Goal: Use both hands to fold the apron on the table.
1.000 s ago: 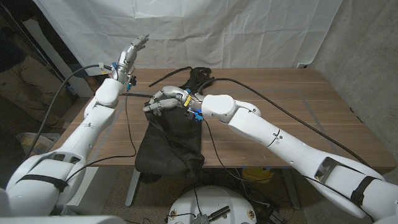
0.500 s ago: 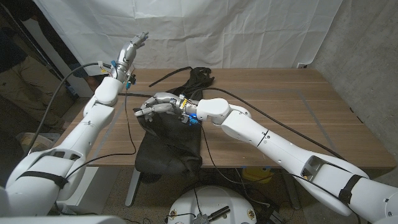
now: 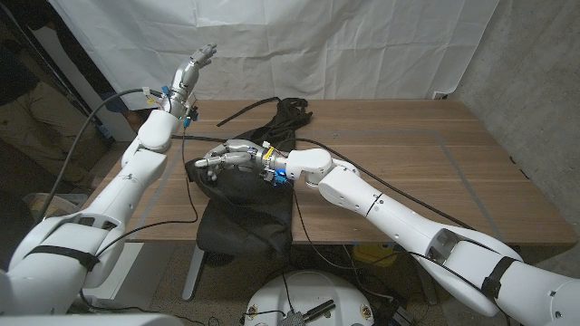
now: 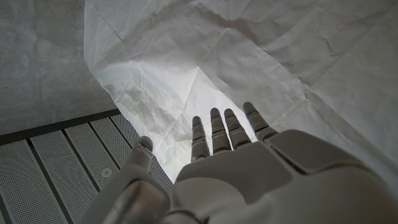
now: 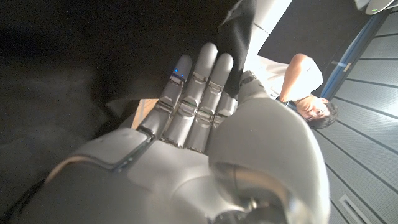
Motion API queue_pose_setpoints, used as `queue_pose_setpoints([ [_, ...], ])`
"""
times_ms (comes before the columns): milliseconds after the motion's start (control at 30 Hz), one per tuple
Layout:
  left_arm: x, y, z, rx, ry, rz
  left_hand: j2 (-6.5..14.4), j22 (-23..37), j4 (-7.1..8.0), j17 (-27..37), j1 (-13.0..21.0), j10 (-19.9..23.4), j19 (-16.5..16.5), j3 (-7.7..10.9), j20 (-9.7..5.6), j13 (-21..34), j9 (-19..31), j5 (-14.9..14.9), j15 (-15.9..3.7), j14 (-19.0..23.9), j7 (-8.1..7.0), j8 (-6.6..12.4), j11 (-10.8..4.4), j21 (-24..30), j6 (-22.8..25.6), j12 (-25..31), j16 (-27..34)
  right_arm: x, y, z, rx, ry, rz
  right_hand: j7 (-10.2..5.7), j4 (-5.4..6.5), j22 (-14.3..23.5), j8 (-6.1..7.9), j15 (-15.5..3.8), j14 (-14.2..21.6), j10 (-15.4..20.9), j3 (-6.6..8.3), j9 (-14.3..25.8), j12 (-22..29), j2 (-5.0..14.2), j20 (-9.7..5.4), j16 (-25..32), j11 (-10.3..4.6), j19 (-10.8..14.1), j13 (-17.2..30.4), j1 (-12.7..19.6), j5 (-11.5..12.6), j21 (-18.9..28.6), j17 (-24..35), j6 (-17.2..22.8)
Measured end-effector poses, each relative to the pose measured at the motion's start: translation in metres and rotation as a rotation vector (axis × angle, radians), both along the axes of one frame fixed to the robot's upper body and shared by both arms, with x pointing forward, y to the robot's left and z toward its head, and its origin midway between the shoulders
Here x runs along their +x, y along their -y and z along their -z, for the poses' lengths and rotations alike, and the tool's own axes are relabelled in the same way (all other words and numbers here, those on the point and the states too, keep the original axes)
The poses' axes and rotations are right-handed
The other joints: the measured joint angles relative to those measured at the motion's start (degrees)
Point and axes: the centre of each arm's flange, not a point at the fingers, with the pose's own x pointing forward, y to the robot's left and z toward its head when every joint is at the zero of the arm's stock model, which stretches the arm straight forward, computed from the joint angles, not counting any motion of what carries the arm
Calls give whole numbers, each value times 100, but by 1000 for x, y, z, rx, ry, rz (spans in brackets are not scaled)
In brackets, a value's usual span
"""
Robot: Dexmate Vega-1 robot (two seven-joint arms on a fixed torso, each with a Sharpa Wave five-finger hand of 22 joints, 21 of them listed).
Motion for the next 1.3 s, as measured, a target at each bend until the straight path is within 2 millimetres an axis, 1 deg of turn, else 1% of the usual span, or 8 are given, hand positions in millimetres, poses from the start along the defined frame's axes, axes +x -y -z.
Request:
queue_pose_setpoints([
  [200,-1,0,-1,-1,7,-2,0,0,0,0,0,-22,0,0,0,0,0,0,0,0,0,0,22,0,0,0,0,6,4,5,-31,-14,60,1,61,0,-167,-3,127,22,161,-146,-165,12,-70,-159,82,74,-218,12,-123,141,-209,-1],
  [300,-1,0,-2,-1,14,-5,0,0,0,0,0,-22,0,0,0,0,0,0,-3,-3,0,0,22,0,0,0,0,10,6,7,-61,-35,88,86,79,1,-267,-6,265,121,285,-236,-244,12,-52,-194,123,220,-363,12,-214,274,-298,25],
  [467,-2,-1,-4,-1,21,-9,0,0,0,0,0,-55,0,0,0,0,0,0,-21,-21,-31,0,-11,0,-31,0,0,13,7,12,-116,-77,92,105,86,17,-330,-22,353,238,371,-294,-290,12,-28,-196,109,277,-488,11,-278,371,-351,43],
  [700,-3,-2,-5,-3,32,-14,1,0,0,0,1,-55,0,0,0,0,0,0,-21,-21,-31,0,-11,0,-31,0,0,19,6,17,-173,-143,50,136,100,16,-419,-1,408,214,498,-347,-441,20,0,-236,137,330,-608,2,-365,462,-387,74],
  [833,-3,-2,-6,-4,35,-17,24,0,0,0,25,-55,0,0,0,0,0,0,-21,-21,-31,0,-11,0,-31,0,0,19,4,16,-198,-164,21,137,103,16,-436,0,408,209,513,-348,-472,19,-17,-273,143,348,-648,2,-366,493,-387,74],
  [933,-4,-2,-6,-5,39,-18,24,1,0,0,25,-54,0,0,0,0,0,0,-20,-23,-31,0,-11,0,-31,0,0,20,3,16,-220,-179,0,167,121,9,-526,-1,408,204,596,-372,-587,21,-16,-351,143,347,-714,0,-426,534,-429,43],
  [1133,-4,-3,-7,-5,44,-20,24,1,0,0,25,-84,0,0,0,0,0,0,-20,-64,-31,0,-40,-44,-31,0,0,20,1,15,-261,-203,-43,261,243,0,-715,-46,362,121,729,-400,-809,98,39,-537,162,207,-855,-134,-548,583,-576,-54],
  [1300,-4,-3,-7,-3,45,-21,24,1,0,0,24,-84,0,0,0,0,0,0,-20,-64,-31,0,-40,-44,-31,0,0,17,0,16,-281,-217,-84,384,469,-27,-930,17,235,-20,697,-426,-1075,9,121,-760,185,64,-1009,-494,-635,624,-774,-202],
])
